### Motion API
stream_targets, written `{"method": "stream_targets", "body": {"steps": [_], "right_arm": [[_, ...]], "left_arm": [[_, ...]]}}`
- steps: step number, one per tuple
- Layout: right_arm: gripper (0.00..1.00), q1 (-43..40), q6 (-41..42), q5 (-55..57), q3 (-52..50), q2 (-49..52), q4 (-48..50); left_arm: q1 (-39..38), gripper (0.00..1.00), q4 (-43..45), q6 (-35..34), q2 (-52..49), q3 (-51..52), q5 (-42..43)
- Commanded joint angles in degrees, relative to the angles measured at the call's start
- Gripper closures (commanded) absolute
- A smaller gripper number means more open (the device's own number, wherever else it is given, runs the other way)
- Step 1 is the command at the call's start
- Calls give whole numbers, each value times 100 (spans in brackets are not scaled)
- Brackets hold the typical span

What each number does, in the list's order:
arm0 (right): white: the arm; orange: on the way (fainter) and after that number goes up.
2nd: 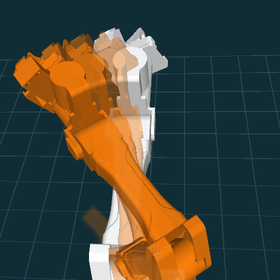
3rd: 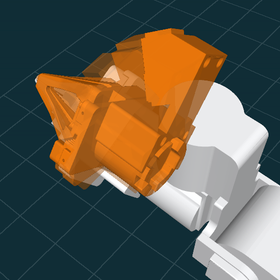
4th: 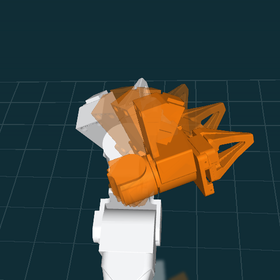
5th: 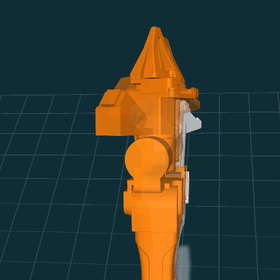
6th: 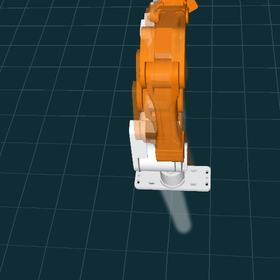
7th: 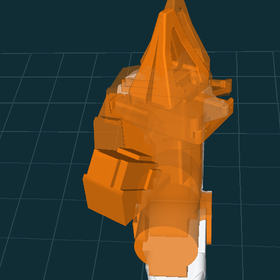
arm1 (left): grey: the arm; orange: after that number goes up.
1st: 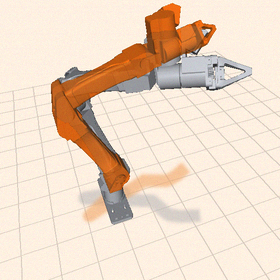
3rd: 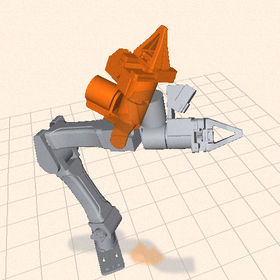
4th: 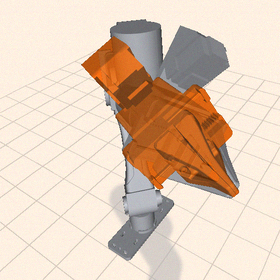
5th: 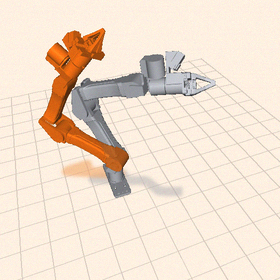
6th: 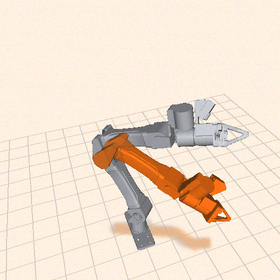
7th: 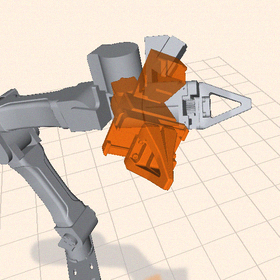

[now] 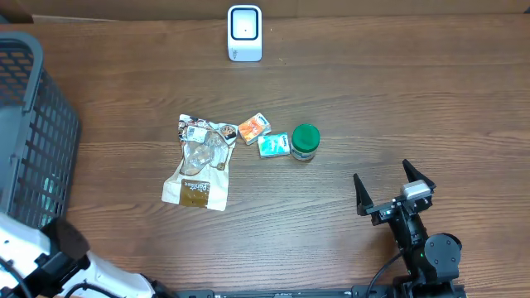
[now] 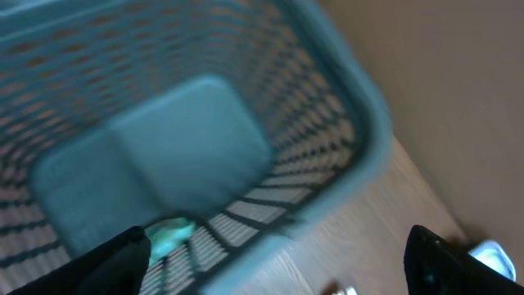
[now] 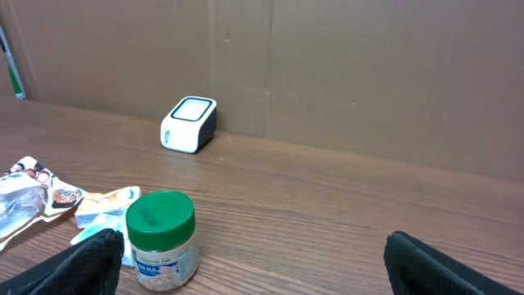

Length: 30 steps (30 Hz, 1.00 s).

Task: Scan the item barcode
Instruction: 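Reach the left gripper into the basket and grasp the mint-green wipes pack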

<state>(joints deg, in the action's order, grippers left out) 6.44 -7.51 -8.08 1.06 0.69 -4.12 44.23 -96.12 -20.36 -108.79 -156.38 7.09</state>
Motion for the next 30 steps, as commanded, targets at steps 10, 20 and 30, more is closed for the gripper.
{"method": "stream_targets", "body": {"steps": [10, 20, 30], "right_arm": [[0, 26, -7, 48, -59, -46, 17], [0, 26, -7, 48, -59, -46, 15], [0, 26, -7, 48, -59, -46, 17]], "left_arm": [[726, 14, 90, 1180, -369, 1591, 1287], [1108, 15, 542, 1851, -413, 3121, 1248], [1355, 8, 1349, 2505, -420, 4559, 741]]}}
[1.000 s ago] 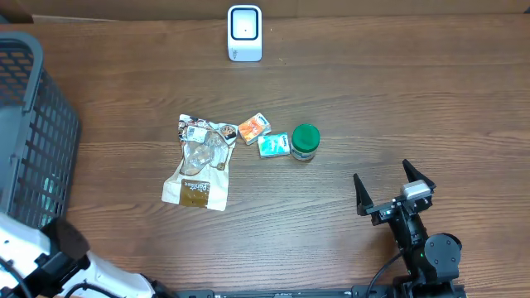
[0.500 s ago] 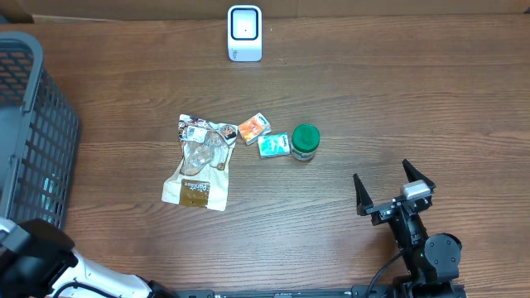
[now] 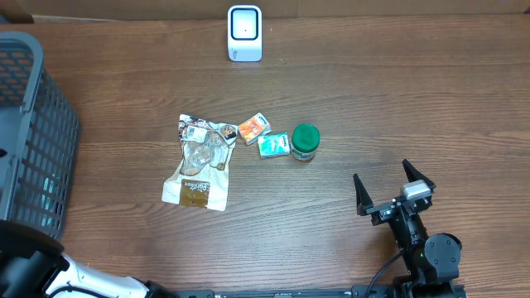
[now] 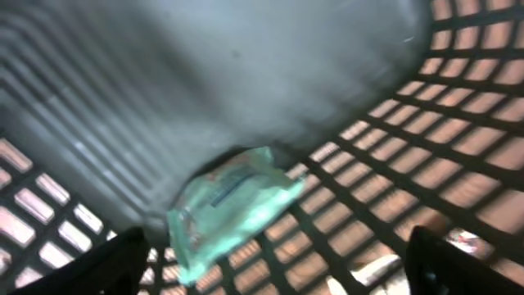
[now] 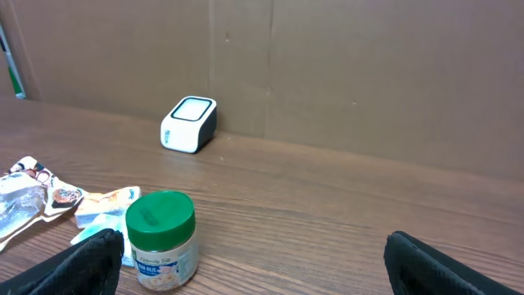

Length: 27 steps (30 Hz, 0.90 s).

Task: Scan the item barcode
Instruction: 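Reach the left gripper into the basket and grasp the mint-green wipes pack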

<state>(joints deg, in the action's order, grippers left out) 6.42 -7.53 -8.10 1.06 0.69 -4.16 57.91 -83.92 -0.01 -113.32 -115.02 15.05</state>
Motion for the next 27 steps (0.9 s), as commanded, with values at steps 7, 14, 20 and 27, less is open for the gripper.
{"method": "stream_targets", "body": {"steps": [7, 14, 20, 27], "right_arm": [[0, 28, -4, 50, -59, -46, 22], [0, 28, -4, 50, -59, -46, 22], [0, 28, -4, 50, -59, -46, 20], [0, 28, -4, 50, -59, -46, 20]], "left_arm": [[-107, 9, 831, 1279, 26, 1596, -61], [-120, 11, 1506, 1488, 17, 2323, -63], [-131, 16, 2065, 1679, 17, 2789, -68], [-131, 30, 2511, 1672, 17, 3005, -380]]}}
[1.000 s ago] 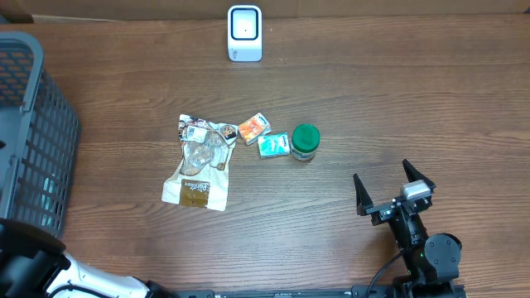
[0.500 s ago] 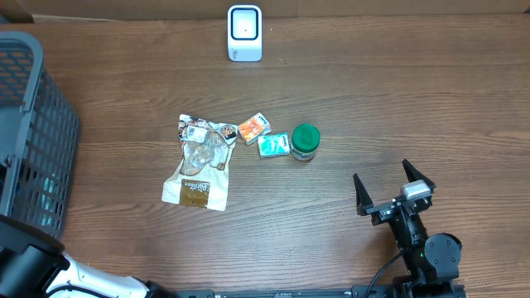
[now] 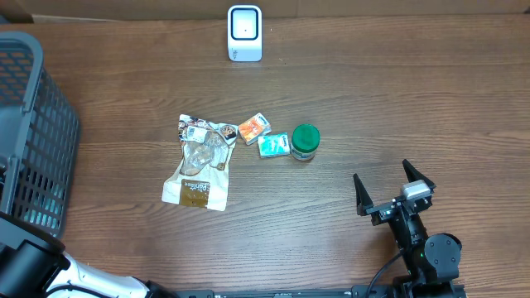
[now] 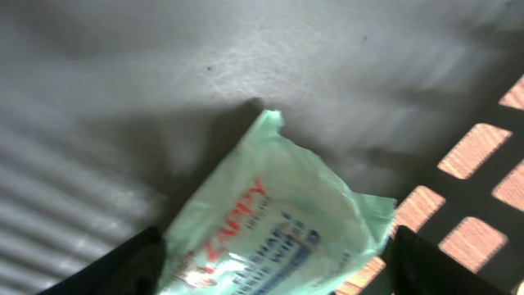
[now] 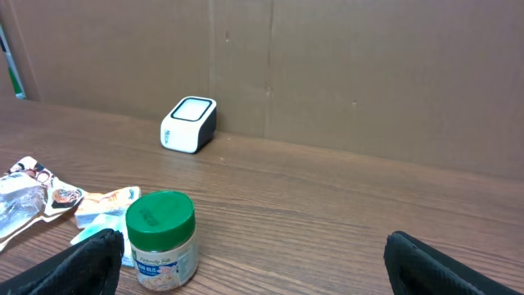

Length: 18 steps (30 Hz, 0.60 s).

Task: Scan the item barcode
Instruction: 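Reach the left gripper into the basket and grasp the mint-green wipes pack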

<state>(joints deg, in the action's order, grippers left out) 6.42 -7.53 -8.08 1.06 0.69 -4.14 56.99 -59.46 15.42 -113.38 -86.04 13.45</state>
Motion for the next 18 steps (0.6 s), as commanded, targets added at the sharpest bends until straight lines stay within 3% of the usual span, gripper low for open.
{"method": "stream_targets", "body": {"steps": [1, 4, 18], "right_arm": [[0, 28, -4, 48, -59, -46, 20], [0, 28, -4, 48, -59, -46, 20], [0, 28, -4, 48, -59, -46, 17]], "left_arm": [[-39, 32, 105, 127, 24, 120, -236], [-39, 35, 127, 127, 24, 127, -291], [-50, 35, 533, 66, 24, 542, -686]]}}
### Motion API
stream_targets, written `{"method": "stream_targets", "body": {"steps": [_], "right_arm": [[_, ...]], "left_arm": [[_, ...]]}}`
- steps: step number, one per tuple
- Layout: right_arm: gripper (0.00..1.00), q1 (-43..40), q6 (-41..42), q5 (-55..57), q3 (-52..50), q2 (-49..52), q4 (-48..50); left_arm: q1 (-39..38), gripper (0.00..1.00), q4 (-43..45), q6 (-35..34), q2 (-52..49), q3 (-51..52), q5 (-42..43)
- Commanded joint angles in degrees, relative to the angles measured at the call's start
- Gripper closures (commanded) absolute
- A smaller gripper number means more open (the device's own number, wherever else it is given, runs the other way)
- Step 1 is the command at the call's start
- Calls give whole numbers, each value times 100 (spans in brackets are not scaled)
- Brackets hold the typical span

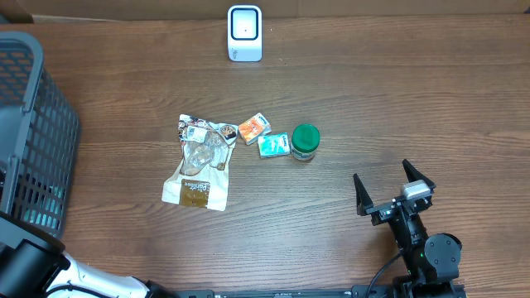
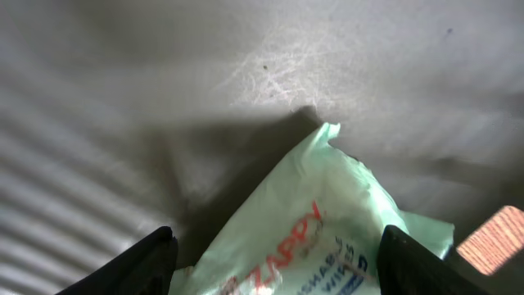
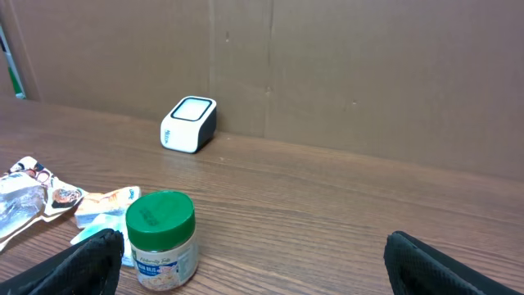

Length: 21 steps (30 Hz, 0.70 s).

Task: Scan the item barcode
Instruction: 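Reach the left gripper into the basket and grasp the mint-green wipes pack, then carry the wipes pack out and drop it below the teal package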

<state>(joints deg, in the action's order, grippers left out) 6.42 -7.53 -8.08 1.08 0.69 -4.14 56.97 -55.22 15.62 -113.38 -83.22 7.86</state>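
A pale green wipes packet (image 2: 323, 217) with red and blue print lies on the grey floor of the basket (image 2: 164, 74). My left gripper (image 2: 274, 264) is open low over it, one dark finger on each side of the packet; whether they touch it cannot be told. The white barcode scanner (image 1: 244, 33) stands at the table's far edge. My right gripper (image 1: 395, 192) stands open and empty near the front right, facing the scanner (image 3: 188, 124).
The dark mesh basket (image 1: 33, 124) fills the left side of the table. In the middle lie a snack bag (image 1: 201, 161), an orange packet (image 1: 254, 127), a teal packet (image 1: 273, 145) and a green-lidded jar (image 1: 305, 141). A brown cardboard wall (image 3: 344, 74) backs the table.
My left gripper has come a little closer to the green packet, which now fills more of the left wrist view. The right arm and the items on the table have not moved.
My open left gripper was above the basket's rim with the green packet far below. Then it was inside the basket, the packet nearer. Then it was close over the packet, and now closer still. The right arm has stayed still throughout.
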Motion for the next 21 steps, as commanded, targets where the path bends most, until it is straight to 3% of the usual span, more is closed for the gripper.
{"method": "stream_targets", "body": {"steps": [1, 2, 6, 7, 14, 21], "right_arm": [[0, 28, -4, 48, -61, -46, 20], [0, 28, -4, 48, -61, -46, 20], [0, 28, -4, 48, -61, -46, 17], [0, 28, -4, 48, -61, -46, 17], [0, 28, -4, 48, -61, -46, 17], [0, 28, -4, 48, -61, -46, 20]], "left_arm": [[-48, 38, 168, 46, 24, 315, -127], [-48, 42, 212, 46, 24, 348, -127], [-48, 90, 271, 44, 24, 354, -122], [-48, 96, 271, 42, 24, 350, -122], [-48, 96, 138, -208, 26, 136, -175], [-48, 96, -518, -673, 96, -990, -214]]}}
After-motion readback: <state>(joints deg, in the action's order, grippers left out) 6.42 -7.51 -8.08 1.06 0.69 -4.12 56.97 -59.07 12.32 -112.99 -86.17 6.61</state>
